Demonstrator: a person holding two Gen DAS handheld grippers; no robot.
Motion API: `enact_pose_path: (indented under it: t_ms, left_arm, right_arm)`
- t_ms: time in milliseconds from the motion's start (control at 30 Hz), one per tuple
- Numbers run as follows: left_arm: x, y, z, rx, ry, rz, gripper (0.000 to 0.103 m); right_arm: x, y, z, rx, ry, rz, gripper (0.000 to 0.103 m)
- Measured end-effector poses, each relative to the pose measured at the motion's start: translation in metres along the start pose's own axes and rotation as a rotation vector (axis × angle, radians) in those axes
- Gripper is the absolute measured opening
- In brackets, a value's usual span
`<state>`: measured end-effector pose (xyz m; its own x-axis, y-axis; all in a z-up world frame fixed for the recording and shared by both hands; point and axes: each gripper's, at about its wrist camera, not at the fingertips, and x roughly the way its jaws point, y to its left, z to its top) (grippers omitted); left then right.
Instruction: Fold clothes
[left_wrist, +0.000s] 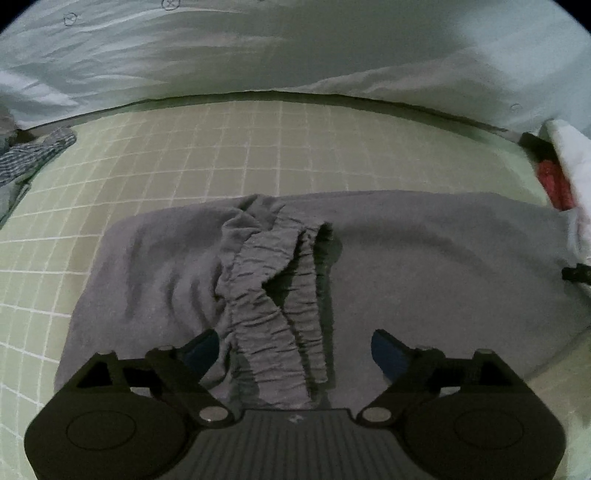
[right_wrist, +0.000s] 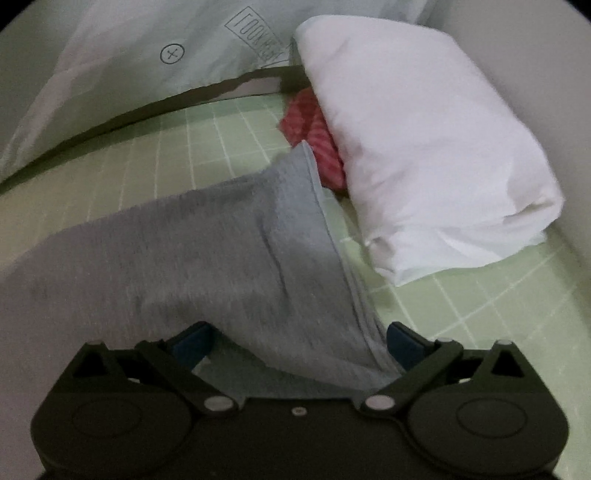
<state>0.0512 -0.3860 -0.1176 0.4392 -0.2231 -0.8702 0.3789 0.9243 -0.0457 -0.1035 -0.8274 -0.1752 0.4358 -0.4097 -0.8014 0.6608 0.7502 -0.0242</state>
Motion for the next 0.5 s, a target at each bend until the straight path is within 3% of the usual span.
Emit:
enact_pose_path:
  t_ms: [233,267,300,333,400,467,500]
  left_arm:
    - [-0.006,0.008,-0.001,-0.038,-0.018,0.021,0.092]
    - [-0.008,0.009,-0.001,-0.044,-0.022,0.022,0.092]
    - [-0.009,0.011,-0.001,-0.050,-0.026,0.023,0.092]
    - [-0.011,0.012,-0.001,-0.055,-0.031,0.025,0.092]
    - [-0.015,0.015,-0.003,-0.062,-0.050,0.036,0.093]
    - [-0.019,0.021,-0.005,-0.082,-0.065,0.038,0.093]
    - [-0.022,0.024,-0.007,-0.096,-0.070,0.038,0.093]
  right_arm:
    - [0.003,-0.003,0.000,0.000,-0.014,0.049,0.102]
    - [0.002,-0.004,-0.001,-0.011,-0.016,0.056,0.096]
    - [0.000,-0.003,0.000,-0.019,-0.019,0.062,0.083]
    - [-0.003,-0.002,0.000,-0.026,-0.021,0.070,0.076]
    - [-0.012,0.004,0.000,-0.049,-0.031,0.090,0.033]
    - [-0.027,0.023,-0.003,-0.087,-0.054,0.117,0.015]
    - [-0.035,0.032,-0.004,-0.106,-0.065,0.130,0.012]
